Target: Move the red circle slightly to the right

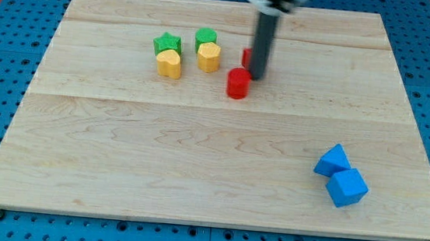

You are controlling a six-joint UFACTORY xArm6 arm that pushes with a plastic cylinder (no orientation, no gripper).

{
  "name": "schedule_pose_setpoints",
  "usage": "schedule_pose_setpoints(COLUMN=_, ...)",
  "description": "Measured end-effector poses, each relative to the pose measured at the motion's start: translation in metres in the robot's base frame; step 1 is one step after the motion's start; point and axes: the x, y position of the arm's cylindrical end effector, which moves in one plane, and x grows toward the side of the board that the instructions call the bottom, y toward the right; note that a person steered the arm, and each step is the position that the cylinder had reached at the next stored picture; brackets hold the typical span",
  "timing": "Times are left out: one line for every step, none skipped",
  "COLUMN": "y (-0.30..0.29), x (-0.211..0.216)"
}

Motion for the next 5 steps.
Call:
schedule_pose_setpoints(y=0.004, x=-0.003)
schedule_pose_setpoints(y=0.067, x=0.013)
schedule_pose_setpoints(y=0.072, x=0.069)
schedule_pose_setpoints(y=0.005, x=0.115)
schedule_pose_setpoints(y=-0.066, x=0.094)
